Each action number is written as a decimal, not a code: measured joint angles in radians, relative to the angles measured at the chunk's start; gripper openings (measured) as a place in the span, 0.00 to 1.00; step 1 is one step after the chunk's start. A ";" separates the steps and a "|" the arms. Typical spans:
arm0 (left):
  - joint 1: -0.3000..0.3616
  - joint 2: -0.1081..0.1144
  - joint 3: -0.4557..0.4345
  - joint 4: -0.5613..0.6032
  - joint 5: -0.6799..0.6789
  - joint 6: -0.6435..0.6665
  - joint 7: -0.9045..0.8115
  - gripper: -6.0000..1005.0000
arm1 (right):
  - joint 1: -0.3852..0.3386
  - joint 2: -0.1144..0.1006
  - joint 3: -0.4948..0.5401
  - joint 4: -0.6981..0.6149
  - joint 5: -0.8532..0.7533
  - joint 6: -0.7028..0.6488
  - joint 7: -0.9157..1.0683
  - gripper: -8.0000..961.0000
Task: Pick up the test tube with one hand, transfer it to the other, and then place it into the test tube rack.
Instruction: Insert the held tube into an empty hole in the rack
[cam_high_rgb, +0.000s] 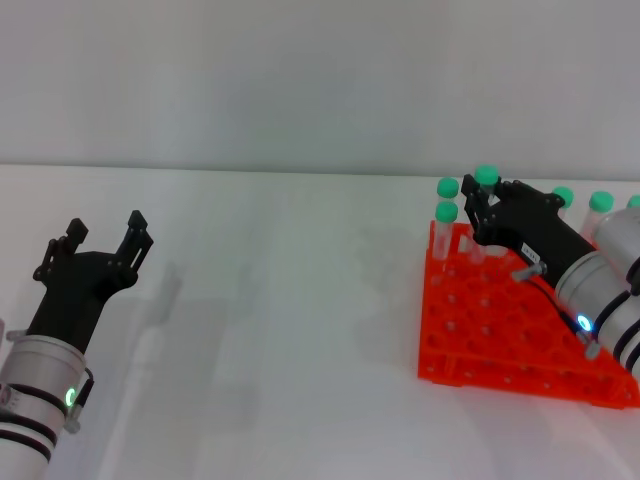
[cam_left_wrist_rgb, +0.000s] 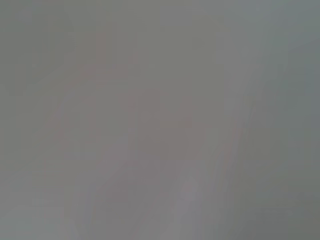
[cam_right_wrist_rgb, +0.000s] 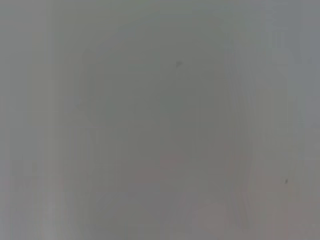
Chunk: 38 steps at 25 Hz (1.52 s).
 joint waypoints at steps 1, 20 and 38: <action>0.001 0.000 0.000 0.000 0.000 0.000 0.000 0.80 | -0.003 0.000 -0.004 -0.002 0.000 0.000 0.000 0.23; -0.005 0.004 -0.003 0.000 0.003 0.007 0.000 0.80 | -0.092 0.000 -0.040 -0.030 -0.045 -0.082 0.002 0.33; -0.002 0.004 -0.004 0.000 0.003 0.009 0.000 0.80 | -0.104 0.001 -0.042 -0.033 -0.068 -0.099 0.006 0.38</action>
